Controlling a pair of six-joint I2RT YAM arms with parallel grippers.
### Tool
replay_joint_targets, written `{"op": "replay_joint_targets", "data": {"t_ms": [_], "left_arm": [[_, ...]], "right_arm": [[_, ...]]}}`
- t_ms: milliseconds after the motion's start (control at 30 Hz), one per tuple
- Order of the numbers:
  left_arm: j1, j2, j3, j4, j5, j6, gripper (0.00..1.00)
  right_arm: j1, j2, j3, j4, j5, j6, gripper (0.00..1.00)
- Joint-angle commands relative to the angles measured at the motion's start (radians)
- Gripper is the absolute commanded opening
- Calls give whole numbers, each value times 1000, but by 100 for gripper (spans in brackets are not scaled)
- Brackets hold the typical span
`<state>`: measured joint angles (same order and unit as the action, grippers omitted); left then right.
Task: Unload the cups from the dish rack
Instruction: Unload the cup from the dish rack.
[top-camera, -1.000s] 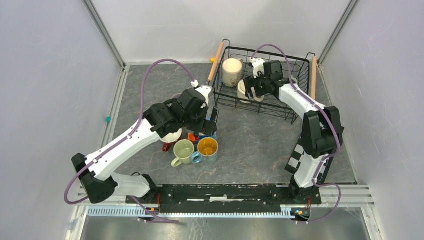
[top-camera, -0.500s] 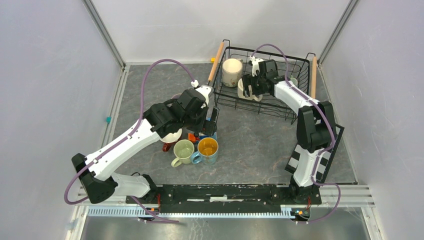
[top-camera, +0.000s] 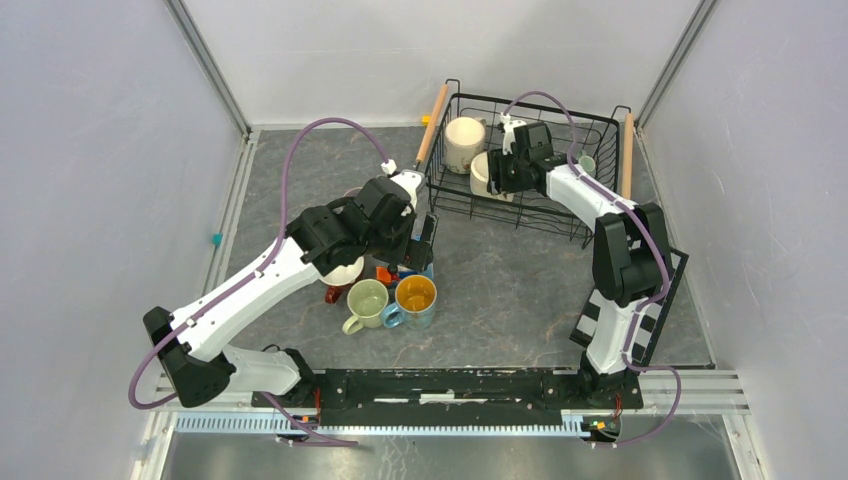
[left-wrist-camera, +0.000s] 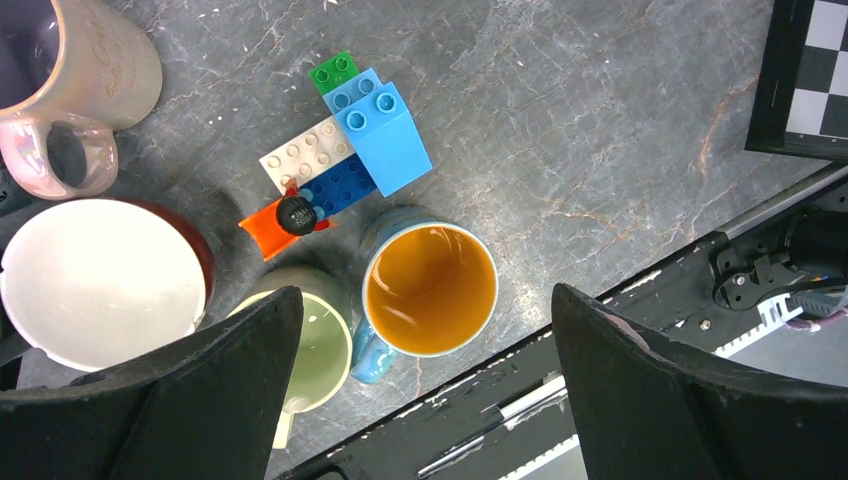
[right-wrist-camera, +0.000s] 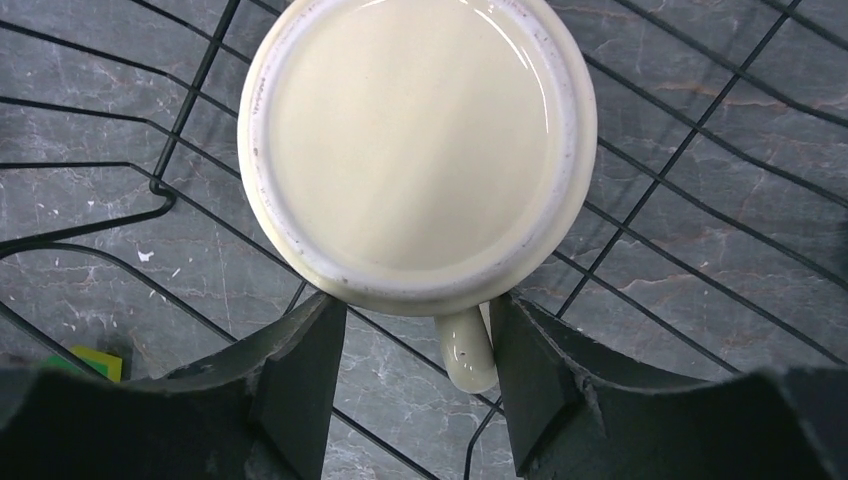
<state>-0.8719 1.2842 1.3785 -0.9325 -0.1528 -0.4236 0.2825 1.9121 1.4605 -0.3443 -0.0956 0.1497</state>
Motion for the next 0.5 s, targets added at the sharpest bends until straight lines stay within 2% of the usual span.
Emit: {"op": "replay_joint_targets", "data": {"t_ms": [0,333,467], "left_arm": [[4,-13,-3,31,6,54,100],[4,-17,-4,32,8,52,100],[5,-17,-7,33,7,52,100]], "right_arm": [[2,-40,-30,47,43,0,60],[18,-11,-5,-27,83,-80,61],[18,10,11,-45,82,-103,55]]}}
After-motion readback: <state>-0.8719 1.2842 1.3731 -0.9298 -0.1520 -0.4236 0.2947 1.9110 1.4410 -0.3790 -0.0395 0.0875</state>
